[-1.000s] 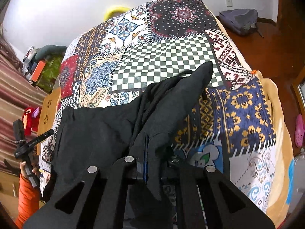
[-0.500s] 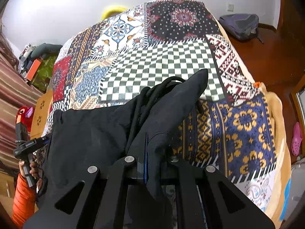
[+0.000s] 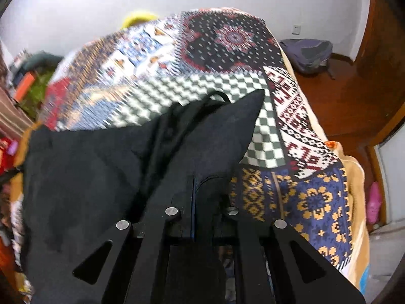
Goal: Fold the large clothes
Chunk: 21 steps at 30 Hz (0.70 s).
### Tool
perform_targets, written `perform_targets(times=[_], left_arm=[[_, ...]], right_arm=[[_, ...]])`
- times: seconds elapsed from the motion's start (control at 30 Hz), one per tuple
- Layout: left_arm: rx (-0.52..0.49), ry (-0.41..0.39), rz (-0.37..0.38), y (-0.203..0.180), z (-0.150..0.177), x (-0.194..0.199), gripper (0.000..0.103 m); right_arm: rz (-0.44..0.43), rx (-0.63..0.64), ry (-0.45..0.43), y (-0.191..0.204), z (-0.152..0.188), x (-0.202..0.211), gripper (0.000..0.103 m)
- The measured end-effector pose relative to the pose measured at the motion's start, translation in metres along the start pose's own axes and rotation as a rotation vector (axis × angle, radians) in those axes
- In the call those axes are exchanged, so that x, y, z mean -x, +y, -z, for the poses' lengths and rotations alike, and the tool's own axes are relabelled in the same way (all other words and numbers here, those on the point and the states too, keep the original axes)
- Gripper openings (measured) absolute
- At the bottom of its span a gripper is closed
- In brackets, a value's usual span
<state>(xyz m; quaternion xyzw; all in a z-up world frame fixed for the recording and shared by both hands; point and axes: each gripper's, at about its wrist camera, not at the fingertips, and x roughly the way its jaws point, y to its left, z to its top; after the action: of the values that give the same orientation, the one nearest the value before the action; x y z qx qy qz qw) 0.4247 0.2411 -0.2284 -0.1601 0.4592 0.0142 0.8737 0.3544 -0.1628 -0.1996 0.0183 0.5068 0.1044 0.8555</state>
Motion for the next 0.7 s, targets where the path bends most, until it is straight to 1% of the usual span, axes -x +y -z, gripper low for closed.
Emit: perform_targets(times=[0.07,0.13,0.2,0.27,0.37,0.47,0.5,0.53,0.57,0.6,0.63,0.67,0.7], left_arm=[[-0.028,0.004,-0.042,-0.002,0.007,-0.004,0.003],[-0.049,0.023,-0.084,-0.004,0.013,-0.010,0.003],[-0.067,0.038,-0.107,-0.006,0.020,-0.010,0.003],[-0.084,0.036,-0.105,-0.009,0.027,0.000,0.003],[-0.107,0.000,-0.094,-0.017,0.031,0.026,0.003],[-0.126,-0.043,-0.079,-0.027,0.034,0.058,0.003],[-0.133,-0.057,-0.081,-0.031,0.036,0.066,0.003],[-0.152,-0.086,-0.093,-0.035,0.039,0.083,0.003],[-0.167,-0.105,-0.102,-0.038,0.043,0.095,0.003],[-0.176,-0.120,-0.108,-0.041,0.047,0.108,0.008],[-0.180,-0.130,-0.111,-0.043,0.050,0.117,0.019],[-0.183,-0.141,-0.115,-0.045,0.056,0.130,0.026],[-0.182,-0.156,-0.115,-0.045,0.061,0.140,0.043]], right_arm=[[0.034,0.005,0.021,-0.002,0.004,-0.002,0.009],[0.043,0.005,0.022,-0.004,0.006,0.003,0.010],[0.060,0.009,0.009,-0.003,0.007,0.014,0.011],[0.084,0.041,-0.011,0.004,0.010,0.030,0.011],[0.116,0.086,-0.045,0.013,0.017,0.052,0.011],[0.065,0.092,-0.098,0.017,0.026,0.087,0.012],[0.045,0.083,-0.114,0.018,0.030,0.101,0.015],[0.031,0.080,-0.127,0.020,0.033,0.111,0.018],[0.020,0.083,-0.143,0.022,0.037,0.124,0.026],[0.018,0.088,-0.160,0.024,0.040,0.134,0.037],[0.023,0.096,-0.182,0.027,0.045,0.144,0.043],[0.028,0.106,-0.204,0.029,0.050,0.155,0.051],[0.032,0.117,-0.221,0.032,0.054,0.163,0.057]])
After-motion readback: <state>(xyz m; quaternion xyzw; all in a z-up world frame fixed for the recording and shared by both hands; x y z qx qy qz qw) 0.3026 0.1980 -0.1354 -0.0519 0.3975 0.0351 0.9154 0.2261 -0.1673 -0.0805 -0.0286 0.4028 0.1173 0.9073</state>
